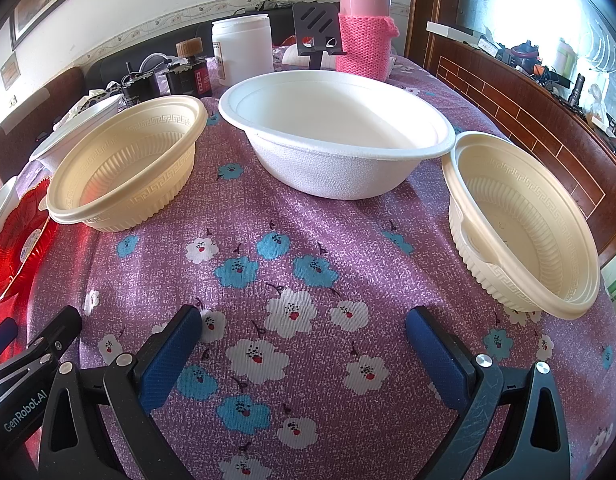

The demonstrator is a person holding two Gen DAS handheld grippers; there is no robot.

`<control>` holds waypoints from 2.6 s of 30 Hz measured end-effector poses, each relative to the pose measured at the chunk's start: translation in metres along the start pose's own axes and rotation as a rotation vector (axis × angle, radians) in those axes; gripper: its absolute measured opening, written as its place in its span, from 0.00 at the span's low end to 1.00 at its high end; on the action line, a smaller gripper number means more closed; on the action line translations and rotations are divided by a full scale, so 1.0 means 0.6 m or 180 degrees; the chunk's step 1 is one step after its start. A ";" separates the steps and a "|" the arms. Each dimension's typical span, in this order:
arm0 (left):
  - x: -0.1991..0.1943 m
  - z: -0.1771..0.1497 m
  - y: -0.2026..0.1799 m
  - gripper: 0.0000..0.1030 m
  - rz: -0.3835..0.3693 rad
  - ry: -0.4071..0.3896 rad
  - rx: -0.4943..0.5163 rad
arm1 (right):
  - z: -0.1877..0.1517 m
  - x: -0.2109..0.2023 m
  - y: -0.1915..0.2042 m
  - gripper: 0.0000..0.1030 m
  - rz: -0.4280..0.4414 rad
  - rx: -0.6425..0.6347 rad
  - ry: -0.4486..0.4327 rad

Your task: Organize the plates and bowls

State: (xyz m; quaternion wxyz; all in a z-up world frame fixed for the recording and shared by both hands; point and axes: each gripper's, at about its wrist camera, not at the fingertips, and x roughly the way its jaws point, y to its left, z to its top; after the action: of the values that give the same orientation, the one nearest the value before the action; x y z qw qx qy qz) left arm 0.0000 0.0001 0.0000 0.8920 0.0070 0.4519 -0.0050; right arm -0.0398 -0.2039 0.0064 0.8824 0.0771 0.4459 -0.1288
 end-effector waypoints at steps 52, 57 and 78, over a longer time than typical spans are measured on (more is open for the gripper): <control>-0.047 -0.052 0.027 1.00 -0.0415 0.0145 0.0442 | -0.015 -0.015 0.004 0.99 -0.0035 0.0097 0.0117; -0.078 -0.059 0.067 1.00 -0.0598 0.0088 0.0125 | -0.019 -0.019 0.003 0.99 -0.0046 0.0112 0.0107; -0.223 -0.060 0.133 1.00 -0.0213 -0.0668 0.0082 | -0.040 -0.036 0.011 0.99 0.0048 -0.0045 0.0236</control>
State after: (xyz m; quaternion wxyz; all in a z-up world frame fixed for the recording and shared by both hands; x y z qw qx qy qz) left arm -0.1068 0.0806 0.0875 0.9336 0.0028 0.3559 -0.0412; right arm -0.0683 -0.1881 0.0099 0.8667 0.0789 0.4786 -0.1160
